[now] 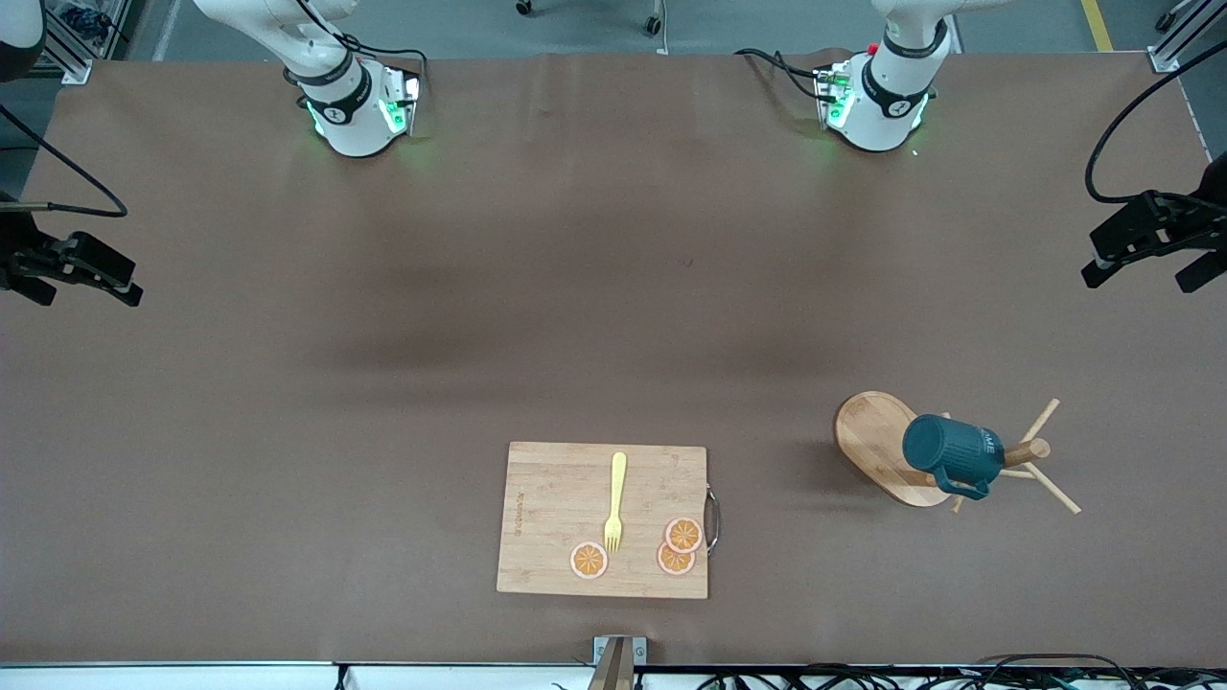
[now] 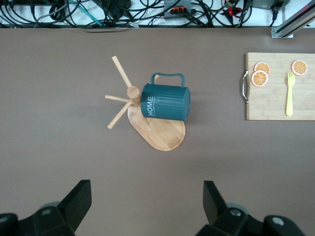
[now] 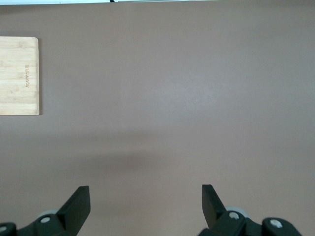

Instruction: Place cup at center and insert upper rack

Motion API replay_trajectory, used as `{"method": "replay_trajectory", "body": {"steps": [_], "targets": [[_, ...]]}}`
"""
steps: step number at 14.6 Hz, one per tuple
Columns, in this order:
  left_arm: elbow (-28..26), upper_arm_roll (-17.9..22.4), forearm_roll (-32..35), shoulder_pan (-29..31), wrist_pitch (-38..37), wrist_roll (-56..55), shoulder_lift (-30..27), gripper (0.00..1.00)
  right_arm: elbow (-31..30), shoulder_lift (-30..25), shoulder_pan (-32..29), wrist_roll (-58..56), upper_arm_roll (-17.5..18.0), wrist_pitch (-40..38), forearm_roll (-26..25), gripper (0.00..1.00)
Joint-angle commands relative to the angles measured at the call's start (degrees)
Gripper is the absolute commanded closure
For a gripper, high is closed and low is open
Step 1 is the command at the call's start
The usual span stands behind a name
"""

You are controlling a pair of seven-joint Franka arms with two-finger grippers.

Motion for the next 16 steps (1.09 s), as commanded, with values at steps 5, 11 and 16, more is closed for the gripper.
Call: {"method": "replay_trajectory", "body": {"steps": [5, 11, 16], "targets": [[0.4, 5.1, 0.9, -6.7, -0.5, -0.4, -0.3, 0.0, 0.5, 0.2, -0.5, -0.4, 0.3, -0.4, -0.6, 0.0], [-0.1, 4.8, 1.1, -5.9, -1.2, -0.2, 1.2, 0.0, 0.5, 0.2, -0.5, -0.3, 0.3, -0.3, -0.7, 0.0], [0.0, 4.7, 0.9, -5.7, -1.3, -0.2, 1.4, 0.0, 0.5, 0.2, -1.6, -0.5, 0.3, -0.5, -0.5, 0.0]]}}
